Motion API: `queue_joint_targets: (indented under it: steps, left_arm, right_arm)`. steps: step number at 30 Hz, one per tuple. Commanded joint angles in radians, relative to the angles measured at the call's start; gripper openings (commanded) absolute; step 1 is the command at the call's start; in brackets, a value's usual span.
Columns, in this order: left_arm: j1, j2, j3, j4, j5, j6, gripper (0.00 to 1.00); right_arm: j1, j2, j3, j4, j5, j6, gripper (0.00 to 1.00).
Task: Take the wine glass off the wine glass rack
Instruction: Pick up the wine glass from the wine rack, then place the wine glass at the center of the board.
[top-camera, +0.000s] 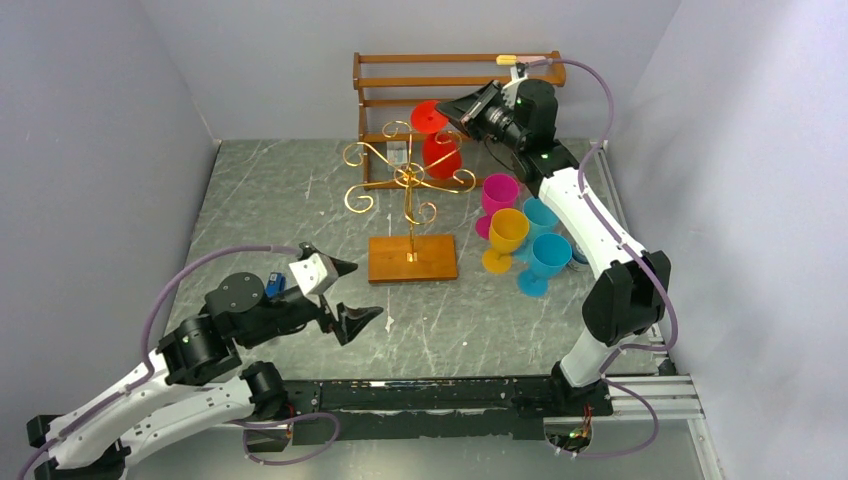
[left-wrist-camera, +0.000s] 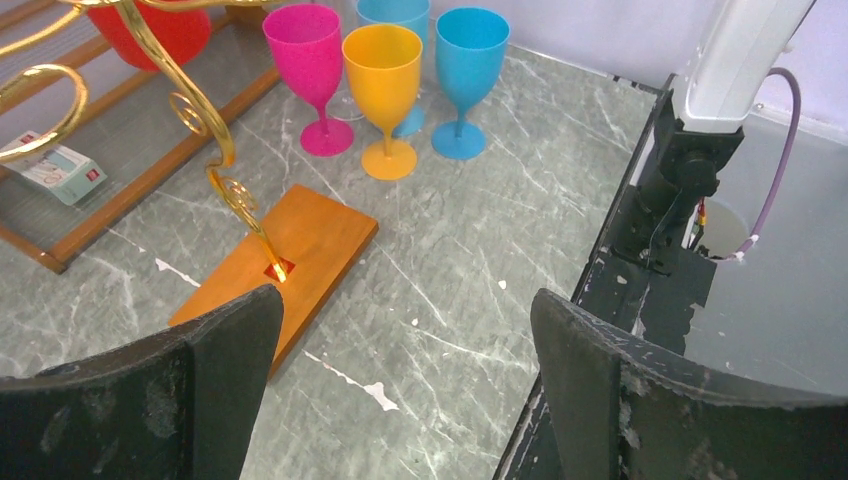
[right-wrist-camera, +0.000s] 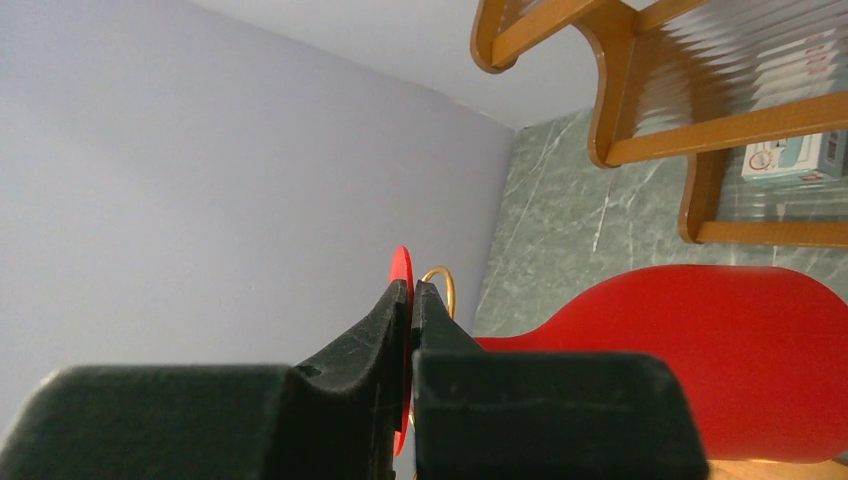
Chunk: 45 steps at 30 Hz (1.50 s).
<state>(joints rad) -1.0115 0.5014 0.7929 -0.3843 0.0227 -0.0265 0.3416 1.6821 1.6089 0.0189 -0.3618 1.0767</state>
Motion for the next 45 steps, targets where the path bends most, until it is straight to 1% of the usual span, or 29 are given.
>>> queue_joint_targets:
  steps: [1,5,8,9,11,12,15,17,21,22,24,32,37,44,45]
  left_arm:
    - [0.003,0.041,0.000,0.038,0.031,-0.018,0.98]
    - [0.004,0.029,-0.022,0.067,0.030,-0.053,0.98]
    - [0.004,0.014,-0.027,0.077,0.001,-0.062,0.98]
    - [0.003,0.009,-0.026,0.079,-0.007,-0.061,0.98]
    - [0.004,-0.005,-0.014,0.075,-0.009,-0.053,0.98]
    - [0.004,-0.012,-0.012,0.076,-0.014,-0.053,0.98]
    - [0.004,-0.038,-0.025,0.101,-0.021,-0.066,0.98]
    - [0.004,-0.041,-0.031,0.123,-0.046,-0.092,0.98]
    - [0.004,0.007,0.054,0.039,-0.112,-0.208,0.98]
    - [0.004,0.018,0.072,0.024,-0.109,-0.220,0.98]
    - [0.004,0.021,0.073,0.015,-0.138,-0.261,0.98]
    - [0.004,-0.001,0.046,0.044,-0.144,-0.287,0.98]
    - [0.004,0.015,0.039,0.044,-0.123,-0.309,0.98]
    - [0.004,0.059,0.004,0.127,-0.046,-0.376,0.98]
    - [0.004,0.066,0.001,0.139,-0.034,-0.384,0.95]
  right_arm:
    - [-0.024,-0.024,0.003,0.016,0.019,-0.008,0.00]
    - [-0.050,-0.050,-0.029,0.026,0.013,-0.002,0.00]
    - [-0.082,-0.082,-0.050,0.025,0.014,-0.019,0.00]
    - [-0.095,-0.092,-0.051,0.035,-0.006,-0.035,0.00]
    - [-0.127,-0.115,-0.028,0.002,-0.044,-0.068,0.00]
    - [-0.141,-0.136,-0.025,-0.013,-0.040,-0.087,0.00]
    - [-0.178,-0.227,-0.069,-0.016,-0.016,-0.120,0.00]
    - [-0.197,-0.286,-0.100,-0.077,-0.009,-0.152,0.00]
    - [-0.205,-0.466,-0.224,-0.145,0.076,-0.218,0.00]
    - [-0.206,-0.555,-0.285,-0.184,0.119,-0.260,0.00]
    - [-0.206,-0.608,-0.303,-0.231,0.129,-0.285,0.00]
    - [-0.206,-0.743,-0.345,-0.383,0.000,-0.364,0.00]
    - [-0.206,-0.821,-0.398,-0.468,-0.157,-0.416,0.00]
    - [-0.206,-0.956,-0.543,-0.492,-0.442,-0.430,0.00]
    - [-0.205,-0.970,-0.569,-0.483,-0.487,-0.418,0.00]
